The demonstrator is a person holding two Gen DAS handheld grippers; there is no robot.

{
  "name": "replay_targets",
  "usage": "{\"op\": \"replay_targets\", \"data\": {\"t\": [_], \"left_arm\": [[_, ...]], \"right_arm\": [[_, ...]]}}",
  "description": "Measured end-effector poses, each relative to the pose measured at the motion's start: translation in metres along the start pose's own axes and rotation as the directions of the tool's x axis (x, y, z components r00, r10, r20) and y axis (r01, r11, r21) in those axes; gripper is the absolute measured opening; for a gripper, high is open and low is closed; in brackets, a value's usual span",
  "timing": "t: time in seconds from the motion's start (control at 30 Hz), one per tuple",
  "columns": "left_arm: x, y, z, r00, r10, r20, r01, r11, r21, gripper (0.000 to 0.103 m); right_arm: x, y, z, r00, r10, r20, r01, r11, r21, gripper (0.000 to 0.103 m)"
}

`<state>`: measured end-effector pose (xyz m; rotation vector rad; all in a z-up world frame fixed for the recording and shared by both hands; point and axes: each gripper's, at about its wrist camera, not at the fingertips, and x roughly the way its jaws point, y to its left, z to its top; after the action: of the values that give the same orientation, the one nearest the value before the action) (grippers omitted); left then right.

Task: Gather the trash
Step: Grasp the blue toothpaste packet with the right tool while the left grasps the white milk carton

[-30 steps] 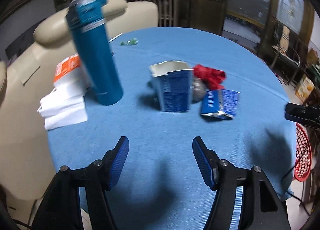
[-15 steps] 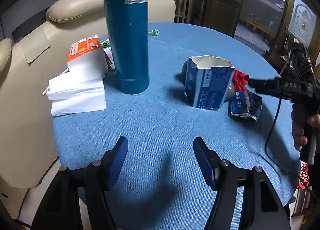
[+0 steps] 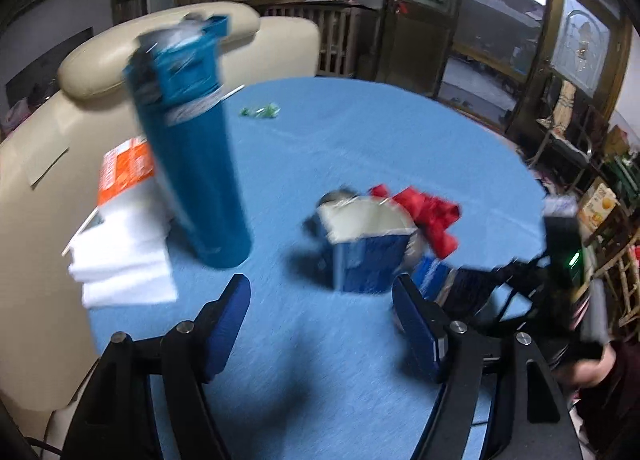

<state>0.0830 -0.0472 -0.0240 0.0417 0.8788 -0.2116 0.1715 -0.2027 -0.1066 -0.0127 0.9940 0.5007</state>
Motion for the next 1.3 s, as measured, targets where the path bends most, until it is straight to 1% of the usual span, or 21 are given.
{"op": "replay_targets", "data": {"t": [0.1, 0.17, 0.27, 0.33, 0.47, 0.57, 0.6, 0.63, 0.73, 0.8, 0.87, 0.9, 0.93, 0.97, 1.0, 1.03, 1.07, 1.1, 1.13, 1.2, 1.3], "left_arm": [[0.009, -0.012, 0.011, 1.0, -0.006, -0.009, 0.006, 1.0, 0.018, 0.079], [0.021, -0.017, 0.018, 0.999, 0.004, -0.032, -0.003, 1.0, 0.021, 0.079], [0.037, -0.016, 0.025, 0.998, -0.021, -0.065, 0.021, 1.0, -0.013, 0.079], [0.045, -0.016, 0.028, 0.997, -0.013, -0.082, 0.012, 1.0, -0.023, 0.079], [0.057, -0.018, 0.033, 0.996, -0.017, -0.084, 0.014, 0.999, -0.034, 0.082], [0.061, -0.025, 0.037, 0.995, -0.03, -0.094, 0.028, 0.999, -0.022, 0.082], [0.06, -0.027, 0.036, 0.995, -0.034, -0.097, 0.033, 0.999, -0.02, 0.082], [0.06, -0.028, 0.036, 0.994, -0.043, -0.1, 0.041, 0.999, -0.018, 0.082], [0.06, -0.03, 0.036, 0.993, -0.061, -0.103, 0.058, 0.998, -0.027, 0.082], [0.062, -0.031, 0.037, 0.993, -0.057, -0.101, 0.054, 0.998, -0.034, 0.082], [0.064, -0.033, 0.037, 0.993, -0.064, -0.099, 0.063, 0.998, -0.016, 0.082], [0.066, -0.034, 0.037, 0.993, -0.058, -0.101, 0.058, 0.998, -0.004, 0.082], [0.068, -0.035, 0.035, 0.994, -0.041, -0.104, 0.043, 0.999, 0.011, 0.081], [0.069, -0.034, 0.033, 0.994, -0.033, -0.1, 0.036, 0.999, 0.024, 0.081], [0.069, -0.034, 0.031, 0.996, -0.024, -0.087, 0.027, 0.999, 0.04, 0.079], [0.069, -0.034, 0.03, 0.997, -0.018, -0.081, 0.023, 0.998, 0.051, 0.072], [0.068, -0.033, 0.029, 0.997, -0.012, -0.072, 0.017, 0.998, 0.065, 0.07], [0.067, -0.032, 0.028, 0.997, -0.022, -0.07, 0.026, 0.997, 0.066, 0.068], [0.066, -0.03, 0.028, 0.997, -0.026, -0.068, 0.031, 0.998, 0.063, 0.063], [0.064, -0.026, 0.028, 0.997, -0.035, -0.062, 0.039, 0.997, 0.063, 0.056], [0.061, -0.023, 0.026, 0.997, -0.048, -0.06, 0.052, 0.996, 0.069, 0.05]], "right_arm": [[0.0, 0.005, -0.005, 1.0, 0.009, -0.019, -0.009, 1.0, -0.005, 0.079], [0.0, 0.013, -0.011, 1.0, 0.024, -0.018, -0.025, 1.0, -0.017, 0.079], [-0.004, 0.02, -0.022, 1.0, 0.013, 0.002, -0.013, 0.998, -0.064, 0.08], [-0.003, 0.023, -0.025, 1.0, -0.001, 0.013, 0.002, 0.996, -0.087, 0.082], [0.0, 0.023, -0.023, 0.999, -0.012, 0.038, 0.016, 0.996, -0.091, 0.082], [0.0, 0.02, -0.024, 0.998, 0.0, 0.07, 0.007, 0.995, -0.096, 0.081], [-0.002, 0.019, -0.026, 0.997, 0.002, 0.081, 0.005, 0.995, -0.096, 0.074], [-0.004, 0.017, -0.028, 0.996, 0.001, 0.089, 0.008, 0.995, -0.096, 0.06], [-0.007, 0.009, -0.029, 0.995, 0.009, 0.095, -0.003, 0.998, -0.06, 0.043], [-0.01, 0.001, -0.031, 0.995, 0.025, 0.1, -0.023, 0.999, -0.025, 0.04], [-0.01, -0.002, -0.032, 0.995, 0.037, 0.096, -0.037, 0.999, 0.0, 0.04], [-0.012, -0.004, -0.033, 0.995, 0.043, 0.093, -0.046, 0.999, 0.021, 0.04], [-0.014, -0.009, -0.036, 0.994, 0.051, 0.094, -0.056, 0.997, 0.045, 0.044], [-0.017, -0.014, -0.038, 0.994, 0.062, 0.095, -0.069, 0.995, 0.068, 0.05], [-0.02, -0.02, -0.041, 0.992, 0.08, 0.099, -0.09, 0.991, 0.095, 0.065], [-0.025, -0.027, -0.044, 0.989, 0.096, 0.113, -0.111, 0.985, 0.135, 0.076], [-0.028, -0.031, -0.046, 0.989, 0.086, 0.123, -0.105, 0.981, 0.16, 0.077], [-0.032, -0.035, -0.047, 0.989, 0.067, 0.132, -0.091, 0.979, 0.18, 0.077], [-0.035, -0.038, -0.047, 0.989, 0.056, 0.136, -0.081, 0.979, 0.185, 0.078], [-0.037, -0.04, -0.046, 0.99, 0.025, 0.136, -0.05, 0.981, 0.186, 0.083], [-0.038, -0.036, -0.042, 0.991, 0.024, 0.13, -0.044, 0.987, 0.158, 0.084]]}}
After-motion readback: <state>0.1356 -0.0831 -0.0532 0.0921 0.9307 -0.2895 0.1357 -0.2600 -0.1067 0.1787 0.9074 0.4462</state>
